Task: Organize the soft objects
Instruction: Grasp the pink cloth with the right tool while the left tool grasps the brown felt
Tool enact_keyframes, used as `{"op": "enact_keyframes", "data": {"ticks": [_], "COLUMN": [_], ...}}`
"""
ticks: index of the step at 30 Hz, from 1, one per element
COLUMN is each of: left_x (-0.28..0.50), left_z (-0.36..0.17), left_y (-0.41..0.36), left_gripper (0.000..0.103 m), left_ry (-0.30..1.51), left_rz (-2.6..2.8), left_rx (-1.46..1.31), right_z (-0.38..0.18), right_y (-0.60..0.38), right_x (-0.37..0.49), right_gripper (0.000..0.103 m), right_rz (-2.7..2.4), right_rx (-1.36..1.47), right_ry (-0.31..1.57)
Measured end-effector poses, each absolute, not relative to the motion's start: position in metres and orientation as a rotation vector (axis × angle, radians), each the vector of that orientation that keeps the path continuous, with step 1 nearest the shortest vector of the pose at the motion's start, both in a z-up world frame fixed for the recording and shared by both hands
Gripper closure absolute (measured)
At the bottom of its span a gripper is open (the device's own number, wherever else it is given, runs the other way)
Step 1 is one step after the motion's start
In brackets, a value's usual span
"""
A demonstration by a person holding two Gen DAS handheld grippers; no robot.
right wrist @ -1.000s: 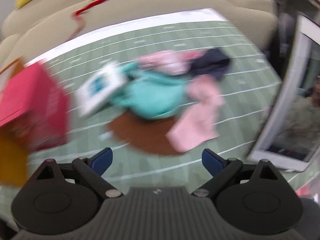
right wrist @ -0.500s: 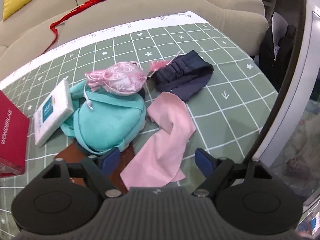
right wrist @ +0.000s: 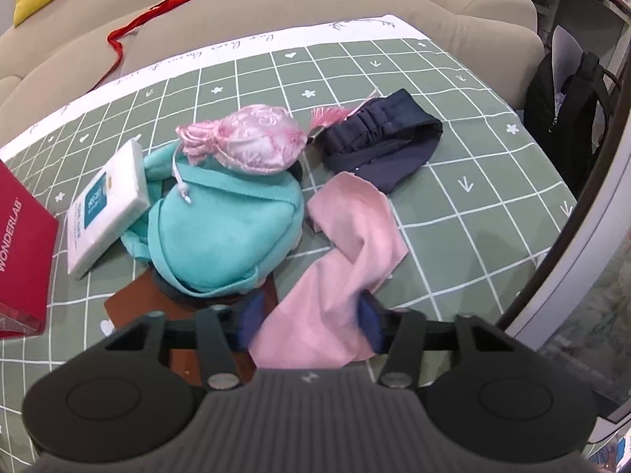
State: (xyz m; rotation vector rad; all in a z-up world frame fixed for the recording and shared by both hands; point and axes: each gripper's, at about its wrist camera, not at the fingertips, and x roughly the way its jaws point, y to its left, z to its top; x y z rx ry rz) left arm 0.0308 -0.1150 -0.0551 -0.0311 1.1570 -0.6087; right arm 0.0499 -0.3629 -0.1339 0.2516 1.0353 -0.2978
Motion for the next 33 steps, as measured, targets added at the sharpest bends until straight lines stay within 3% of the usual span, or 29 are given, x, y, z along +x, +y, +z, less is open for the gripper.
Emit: {"op": "enact_keyframes", "data": {"ticks": [2, 4, 8, 24, 33], "left_x": [0.029, 0.029, 0.03, 0.069, 0.083], "left_z": [-0.055, -0.054, -0.055, -0.087, -0.102], "left_y": [-0.115, -0.114, -0.113, -0.183, -0.223], "left_gripper": [0.015, 0.015, 0.015, 0.015, 0.015], "left_ry": [1.154, 1.152, 1.153, 1.092, 1.105], "left_rz": [-0.614, -0.615, -0.601, -0.764, -0.795], "left_rx": [-0.031, -0.032, -0.033, 0.093, 0.204], "right_z": [-0.134, -0.133, -0.13, -0.067, -0.06], "right_y": [-0.363, -0.364, -0.363, -0.333, -0.33], "right_x": [0.053, 0.055, 0.054, 0.069, 0.102], "right_gripper": [0.077, 0.089, 0.102, 0.103, 0.103], "right_rz": [-0.311, -0.331, -0.309, -0.088, -0.029], "right_rx": [0.233, 0.224, 0.216, 0.132, 0.128], "right_ry": [1.039, 1.047, 1.047, 1.058, 1.085]}}
